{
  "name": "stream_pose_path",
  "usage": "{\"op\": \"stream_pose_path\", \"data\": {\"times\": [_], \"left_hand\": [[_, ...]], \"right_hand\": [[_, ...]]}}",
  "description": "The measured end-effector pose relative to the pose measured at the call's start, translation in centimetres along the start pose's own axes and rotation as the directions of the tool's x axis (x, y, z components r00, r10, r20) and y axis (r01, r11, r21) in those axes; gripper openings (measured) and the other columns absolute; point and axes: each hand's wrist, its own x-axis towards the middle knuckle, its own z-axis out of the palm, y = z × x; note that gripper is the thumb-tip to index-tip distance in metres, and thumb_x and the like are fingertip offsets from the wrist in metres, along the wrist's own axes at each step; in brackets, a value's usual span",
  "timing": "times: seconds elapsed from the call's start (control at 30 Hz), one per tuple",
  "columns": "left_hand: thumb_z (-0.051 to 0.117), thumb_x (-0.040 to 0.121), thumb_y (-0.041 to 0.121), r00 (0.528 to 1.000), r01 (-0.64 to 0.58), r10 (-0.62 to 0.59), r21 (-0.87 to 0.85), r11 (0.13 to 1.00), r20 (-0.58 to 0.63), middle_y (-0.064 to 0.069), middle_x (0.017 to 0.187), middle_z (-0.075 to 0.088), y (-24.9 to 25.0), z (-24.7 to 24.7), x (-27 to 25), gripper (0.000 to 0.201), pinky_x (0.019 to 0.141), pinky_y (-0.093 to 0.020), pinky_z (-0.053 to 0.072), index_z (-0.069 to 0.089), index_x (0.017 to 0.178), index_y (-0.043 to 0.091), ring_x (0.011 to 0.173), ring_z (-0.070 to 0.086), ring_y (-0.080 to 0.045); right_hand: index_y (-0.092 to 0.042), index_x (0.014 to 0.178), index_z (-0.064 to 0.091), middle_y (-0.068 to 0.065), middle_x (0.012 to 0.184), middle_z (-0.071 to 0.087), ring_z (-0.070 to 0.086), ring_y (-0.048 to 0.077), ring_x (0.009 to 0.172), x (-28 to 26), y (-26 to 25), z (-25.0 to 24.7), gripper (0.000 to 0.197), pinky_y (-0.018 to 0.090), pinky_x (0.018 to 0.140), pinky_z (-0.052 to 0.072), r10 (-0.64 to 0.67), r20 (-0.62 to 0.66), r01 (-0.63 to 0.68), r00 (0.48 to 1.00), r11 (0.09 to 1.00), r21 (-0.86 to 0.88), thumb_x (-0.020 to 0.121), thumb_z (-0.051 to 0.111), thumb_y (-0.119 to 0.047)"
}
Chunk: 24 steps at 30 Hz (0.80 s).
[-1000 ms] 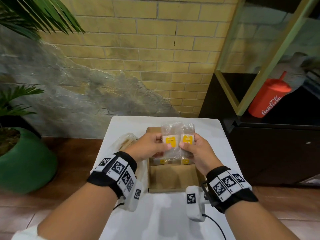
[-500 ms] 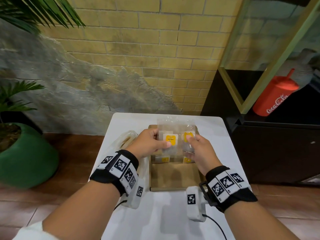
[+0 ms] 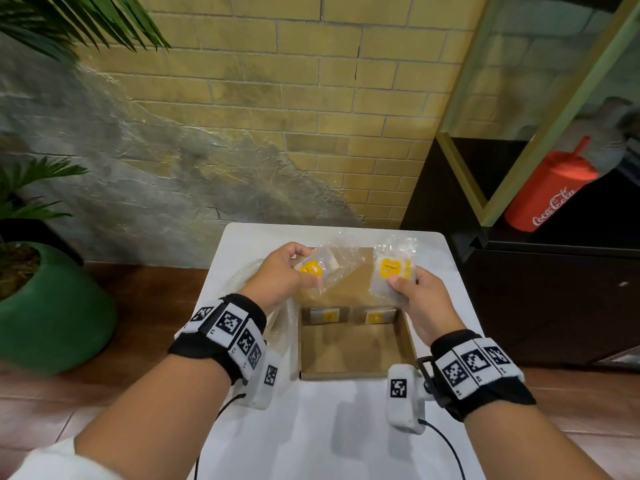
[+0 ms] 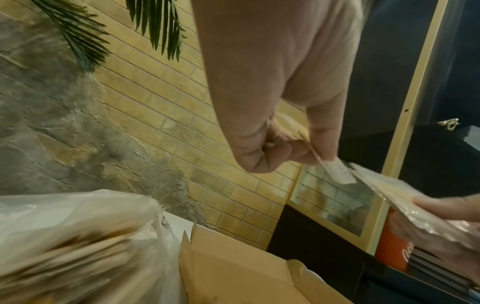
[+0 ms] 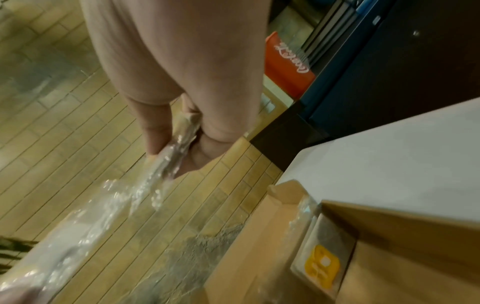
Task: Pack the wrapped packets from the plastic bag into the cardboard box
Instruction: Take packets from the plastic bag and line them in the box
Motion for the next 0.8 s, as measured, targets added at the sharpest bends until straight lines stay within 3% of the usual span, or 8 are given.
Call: {"op": "stream_pose_path", "data": {"times": [0.07,0.2,0.3,0.43,0.5,0.63,0.7,0.8], "left_hand": [[0.066,0.073,-0.012,0.999,-0.008,0.009,0.022,1.0,-0.05,-0.005,0.067,0.057,0.2,-0.1,0.1,0.032,0.051,-0.018,0.041,0.052,0.078,0.017,0.053,0.05,-0.011],[0.069,0.075,-0.005,0.996,-0.051,0.052,0.005,0.999,-0.075,-0.005,0.071,0.058,0.2,0.7,0.0,0.024,0.062,-0.018,0.042,0.058,0.067,0.014,0.065,0.051,-0.013],[0.069,0.079,0.001,0.998,-0.063,0.063,0.042,0.997,0.007,-0.001,0.071,0.06,0.2,1.7,-0.2,0.013,0.06,-0.015,0.04,0.066,0.073,0.012,0.06,0.051,-0.004],[0.06,0.088,0.007,0.994,-0.069,0.057,0.138,0.988,0.089,0.005,0.069,0.061,0.0,3.0,-0.5,0.013,0.05,-0.008,0.038,0.071,0.09,0.012,0.056,0.049,-0.001],[0.058,0.09,0.011,0.995,-0.037,0.028,0.089,0.995,0.094,0.005,0.073,0.063,-0.2,3.0,-0.6,0.014,0.057,-0.013,0.042,0.071,0.096,0.013,0.062,0.05,-0.005],[0.059,0.089,0.019,0.995,0.016,0.004,0.189,0.982,-0.1,0.003,0.095,0.064,-2.1,0.6,0.6,0.01,0.083,-0.026,0.043,0.067,0.096,0.018,0.088,0.057,-0.011],[0.056,0.088,0.017,0.963,0.105,0.015,0.423,0.9,-0.27,0.0,0.104,0.066,-3.3,-1.4,1.4,0.013,0.087,-0.028,0.042,0.069,0.089,0.018,0.101,0.058,-0.019],[0.045,0.092,0.021,0.961,0.258,-0.062,0.796,0.548,-0.268,-0.01,0.134,0.049,-4.6,-3.6,1.9,0.033,0.103,-0.034,0.03,0.061,0.12,0.016,0.129,0.038,-0.029]], "right_hand": [[-0.013,0.096,0.062,0.017,0.112,0.065,0.062,0.029,0.104,0.0,-0.1,-0.6,0.013,0.045,0.097,0.048,-0.02,0.025,0.022,0.999,0.997,-0.07,0.091,0.052,-0.005],[-0.018,0.098,0.062,0.008,0.118,0.059,0.057,0.023,0.11,-1.0,-0.4,-0.1,0.018,0.039,0.102,0.043,-0.102,0.15,0.142,0.983,0.947,-0.287,0.09,0.055,-0.004],[-0.006,0.112,0.063,-0.005,0.13,0.046,0.046,0.011,0.118,-1.5,-0.2,0.9,0.025,0.029,0.104,0.037,-0.114,0.28,0.23,0.953,0.875,-0.425,0.088,0.057,-0.003],[-0.016,0.084,0.061,-0.008,0.088,0.062,0.057,-0.002,0.08,-2.6,0.6,2.4,0.014,0.018,0.078,0.044,0.021,0.373,0.164,0.928,0.875,-0.455,0.09,0.056,-0.005],[-0.023,0.073,0.055,-0.009,0.076,0.06,0.058,0.0,0.073,-2.6,1.3,2.6,0.024,0.015,0.068,0.042,0.016,0.32,0.126,0.947,0.9,-0.417,0.09,0.056,-0.006],[-0.022,0.092,0.055,0.002,0.098,0.065,0.062,0.021,0.097,-1.8,2.4,1.7,0.014,0.037,0.088,0.051,0.023,0.162,0.038,0.987,0.931,-0.363,0.089,0.057,-0.009],[-0.018,0.112,0.05,0.004,0.11,0.062,0.061,0.02,0.103,-1.5,2.4,1.3,0.026,0.041,0.094,0.05,0.041,0.129,0.002,0.991,0.949,-0.316,0.089,0.056,-0.006],[-0.022,0.134,0.036,0.0,0.121,0.055,0.059,0.016,0.109,-1.3,2.4,0.9,0.054,0.038,0.094,0.051,0.044,0.133,-0.013,0.99,0.975,-0.221,0.088,0.054,0.002]]}}
